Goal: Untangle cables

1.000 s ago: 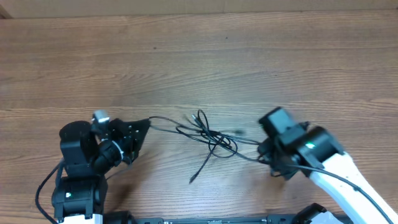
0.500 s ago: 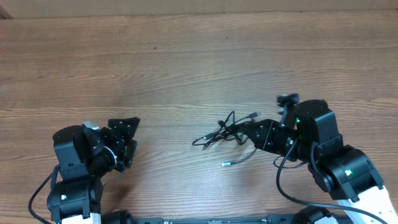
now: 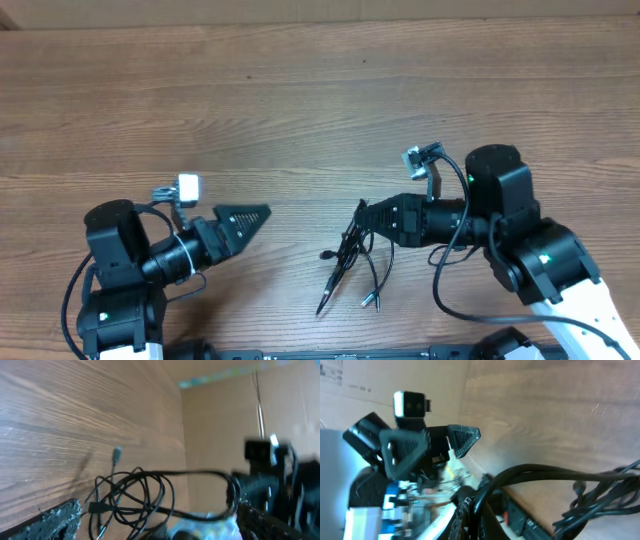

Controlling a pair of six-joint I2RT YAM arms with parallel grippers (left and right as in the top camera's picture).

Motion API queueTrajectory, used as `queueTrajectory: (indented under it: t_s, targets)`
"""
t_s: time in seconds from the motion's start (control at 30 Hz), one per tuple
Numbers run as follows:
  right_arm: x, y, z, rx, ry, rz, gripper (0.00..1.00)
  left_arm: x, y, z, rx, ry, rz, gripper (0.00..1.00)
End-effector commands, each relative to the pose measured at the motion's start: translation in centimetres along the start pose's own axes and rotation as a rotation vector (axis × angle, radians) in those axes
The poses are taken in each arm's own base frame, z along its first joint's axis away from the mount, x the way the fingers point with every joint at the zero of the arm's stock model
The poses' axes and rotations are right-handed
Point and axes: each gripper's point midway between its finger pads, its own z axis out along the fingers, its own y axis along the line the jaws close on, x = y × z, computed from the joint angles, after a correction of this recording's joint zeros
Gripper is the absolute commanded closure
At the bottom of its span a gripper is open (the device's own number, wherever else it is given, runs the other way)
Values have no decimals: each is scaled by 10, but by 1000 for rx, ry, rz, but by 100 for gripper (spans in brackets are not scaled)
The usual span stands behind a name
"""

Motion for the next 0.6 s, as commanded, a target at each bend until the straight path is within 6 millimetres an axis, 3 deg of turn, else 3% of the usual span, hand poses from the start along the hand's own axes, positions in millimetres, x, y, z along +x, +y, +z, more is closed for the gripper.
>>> queueTrajectory:
  t_s: [0.0, 0.13, 0.23, 0.47, 0.57]
  targets:
    - [1, -3, 9, -19, 55, 215, 96, 10, -8, 7, -6, 41, 213, 0]
    - [-2, -16, 19, 7, 79, 276, 96, 21, 11, 18, -147, 63, 242, 0]
    - [-3, -23, 24, 22, 91, 321, 96, 32, 22, 24, -236, 93, 270, 5]
    - [-3, -27, 27, 30, 100, 342, 96, 47, 31, 39, -363, 122, 398, 4]
    - [-3, -27, 27, 30, 100, 342, 96, 49, 31, 50, -383, 127, 456, 12]
